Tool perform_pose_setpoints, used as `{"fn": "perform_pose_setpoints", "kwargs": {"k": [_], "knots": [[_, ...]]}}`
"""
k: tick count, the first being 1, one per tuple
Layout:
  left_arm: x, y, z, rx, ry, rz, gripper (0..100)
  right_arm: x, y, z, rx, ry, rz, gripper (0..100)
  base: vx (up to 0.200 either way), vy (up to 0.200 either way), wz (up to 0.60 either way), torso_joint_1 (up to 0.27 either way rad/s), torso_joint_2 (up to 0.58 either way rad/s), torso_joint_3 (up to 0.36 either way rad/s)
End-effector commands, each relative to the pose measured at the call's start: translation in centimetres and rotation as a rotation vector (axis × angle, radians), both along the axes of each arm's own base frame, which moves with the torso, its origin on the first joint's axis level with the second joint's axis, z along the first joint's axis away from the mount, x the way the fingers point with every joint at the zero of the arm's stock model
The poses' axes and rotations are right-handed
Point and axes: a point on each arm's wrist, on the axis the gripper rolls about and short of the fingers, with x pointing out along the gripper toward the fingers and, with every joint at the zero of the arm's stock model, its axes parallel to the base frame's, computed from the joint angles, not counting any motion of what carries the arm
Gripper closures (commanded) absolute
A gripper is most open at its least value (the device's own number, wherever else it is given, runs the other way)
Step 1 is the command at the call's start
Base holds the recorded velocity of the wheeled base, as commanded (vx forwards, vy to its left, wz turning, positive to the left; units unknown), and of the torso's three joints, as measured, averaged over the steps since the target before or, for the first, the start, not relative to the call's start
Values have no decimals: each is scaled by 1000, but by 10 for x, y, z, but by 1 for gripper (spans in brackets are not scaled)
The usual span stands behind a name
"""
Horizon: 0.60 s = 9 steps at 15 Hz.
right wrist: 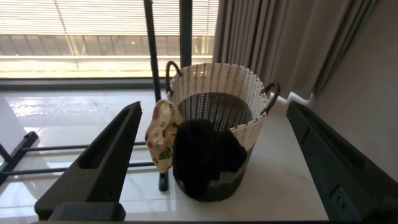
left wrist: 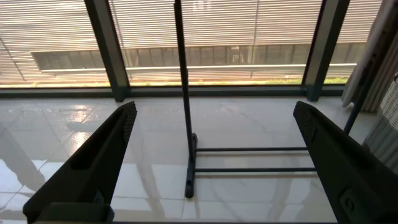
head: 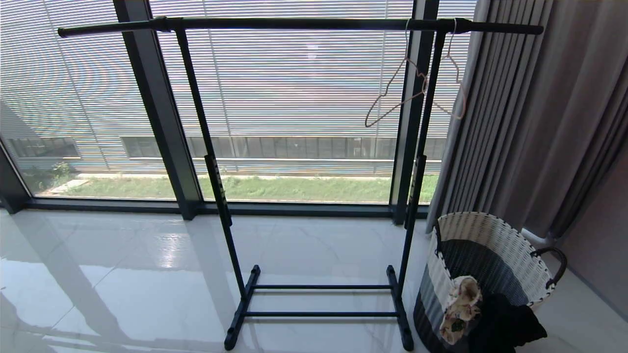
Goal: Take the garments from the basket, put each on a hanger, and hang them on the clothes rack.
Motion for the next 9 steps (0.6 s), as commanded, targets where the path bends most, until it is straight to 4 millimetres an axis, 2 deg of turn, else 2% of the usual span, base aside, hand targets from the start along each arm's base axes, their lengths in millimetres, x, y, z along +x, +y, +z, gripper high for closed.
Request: {"fn": "perform_pose_setpoints", "kwargs": {"k": [1, 6, 9], "knots": [[0, 0, 0, 0, -2, 1, 0, 0, 0, 0, 0, 2, 0, 0, 0, 0, 0, 0, 0, 0], [0, 0, 0, 0, 0, 1, 0, 0, 0, 0, 0, 1, 0, 0, 0, 0, 0, 0, 0, 0], [0, 0, 0, 0, 0, 1, 0, 0, 0, 0, 33, 2, 6, 0, 200, 0, 0, -1, -1, 1]]}}
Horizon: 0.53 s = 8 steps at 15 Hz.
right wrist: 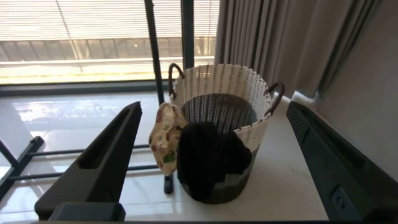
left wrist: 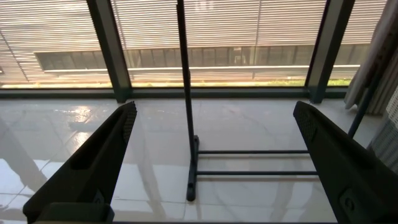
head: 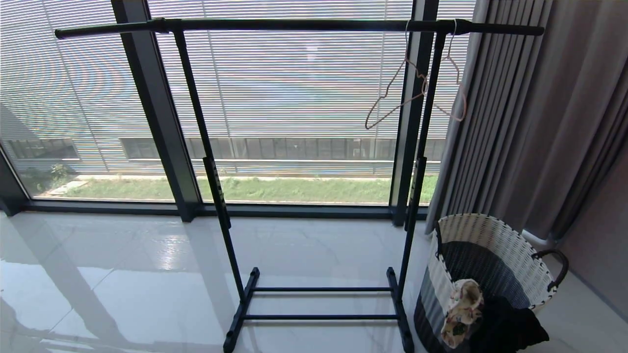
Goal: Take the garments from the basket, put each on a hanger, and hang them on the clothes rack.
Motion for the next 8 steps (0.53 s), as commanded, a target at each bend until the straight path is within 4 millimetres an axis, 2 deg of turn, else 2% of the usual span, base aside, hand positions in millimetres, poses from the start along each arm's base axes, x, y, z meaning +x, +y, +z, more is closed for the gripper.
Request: {"fn": "perform_pose_setpoints", "kwargs": {"k": [1, 3, 4, 8], "knots": [[0, 0, 0, 0, 0, 1, 0, 0, 0, 0, 11, -1, 3, 0, 200, 0, 0, 2, -2, 2], [0, 0, 0, 0, 0, 1, 0, 0, 0, 0, 4, 2, 12, 0, 200, 0, 0, 0, 2, -5], [0, 0, 0, 0, 0, 1, 0, 0, 0, 0, 1, 2, 15, 0, 0, -200, 0, 7, 2, 2], [0, 0, 0, -6, 0, 1, 0, 0, 0, 0, 0, 2, 12, 0, 0, 0, 0, 0, 0, 0]]}}
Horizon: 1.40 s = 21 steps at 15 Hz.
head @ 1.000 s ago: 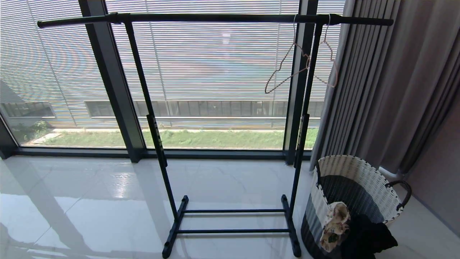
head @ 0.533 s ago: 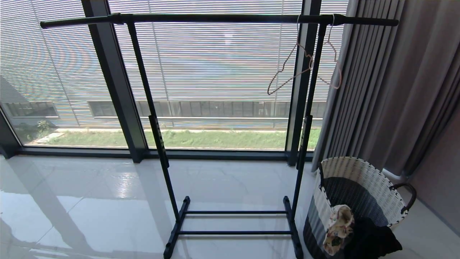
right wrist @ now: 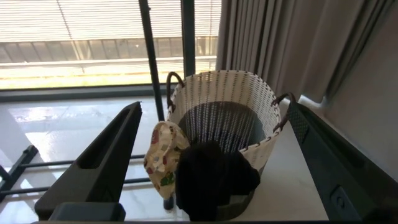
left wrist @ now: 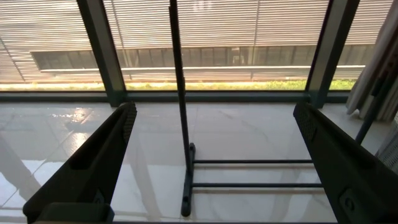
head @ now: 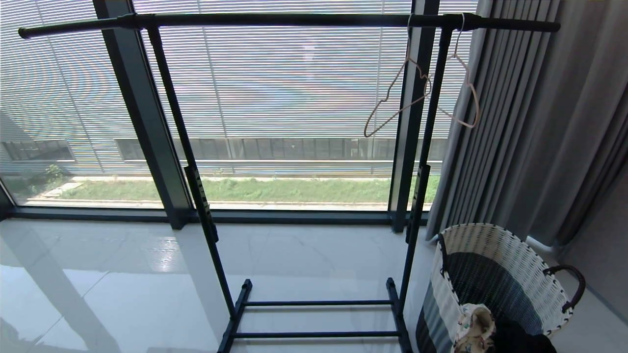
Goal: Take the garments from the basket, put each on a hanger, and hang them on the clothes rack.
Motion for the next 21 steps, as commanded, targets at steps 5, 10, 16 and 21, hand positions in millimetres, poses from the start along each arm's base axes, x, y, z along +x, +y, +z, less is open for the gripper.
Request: {"fn": "perform_pose_setpoints", "kwargs": {"k": [5, 10, 16, 21], "knots": [[0, 0, 0, 1, 0, 0, 0, 6, -1, 70, -35, 71, 90, 0, 0, 0, 0, 0, 0, 0], [0, 0, 0, 0, 0, 0, 0, 96, 7, 48, -417, 759, 238, 0, 0, 0, 0, 0, 0, 0], [0, 0, 0, 0, 0, -2, 0, 166, 11, -1, -584, 1149, 380, 0, 0, 0, 0, 0, 0, 0], [0, 0, 0, 1, 0, 0, 0, 203, 11, -37, -646, 1198, 385, 0, 0, 0, 0, 0, 0, 0]]}}
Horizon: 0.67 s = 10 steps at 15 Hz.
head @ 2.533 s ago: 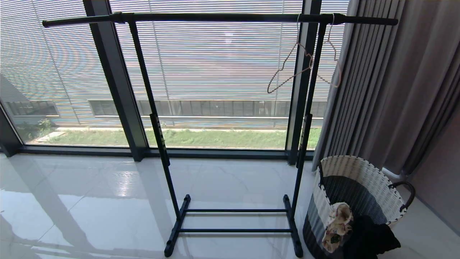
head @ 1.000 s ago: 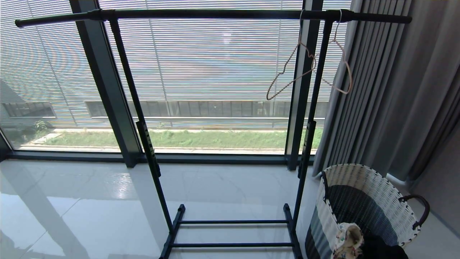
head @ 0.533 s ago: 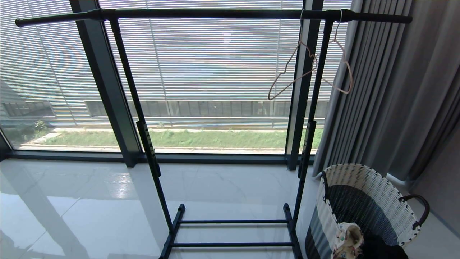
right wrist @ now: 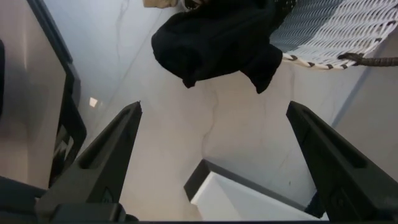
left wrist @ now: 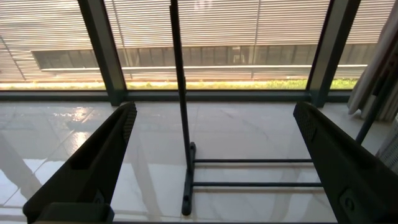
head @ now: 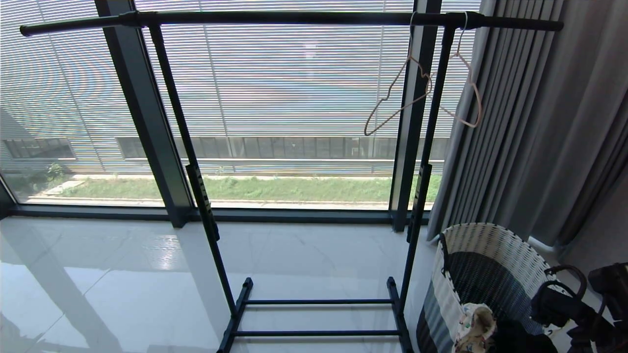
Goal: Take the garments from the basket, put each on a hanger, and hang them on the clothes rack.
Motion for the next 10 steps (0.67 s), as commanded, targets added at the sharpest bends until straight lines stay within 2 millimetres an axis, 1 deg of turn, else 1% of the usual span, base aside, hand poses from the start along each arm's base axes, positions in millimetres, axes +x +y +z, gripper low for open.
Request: {"fn": "perform_pose_setpoints", "kwargs": {"k": [1, 6, 10], "knots": [[0, 0, 0, 0, -1, 1, 0, 19, -2, -35, -41, 124, 5, 0, 0, 0, 0, 0, 0, 0], [0, 0, 0, 0, 0, 1, 0, 44, -15, -62, -113, 95, 18, 0, 0, 0, 0, 0, 0, 0], [0, 0, 0, 0, 0, 1, 0, 60, -16, -79, -118, 27, 19, 0, 0, 0, 0, 0, 0, 0]]}}
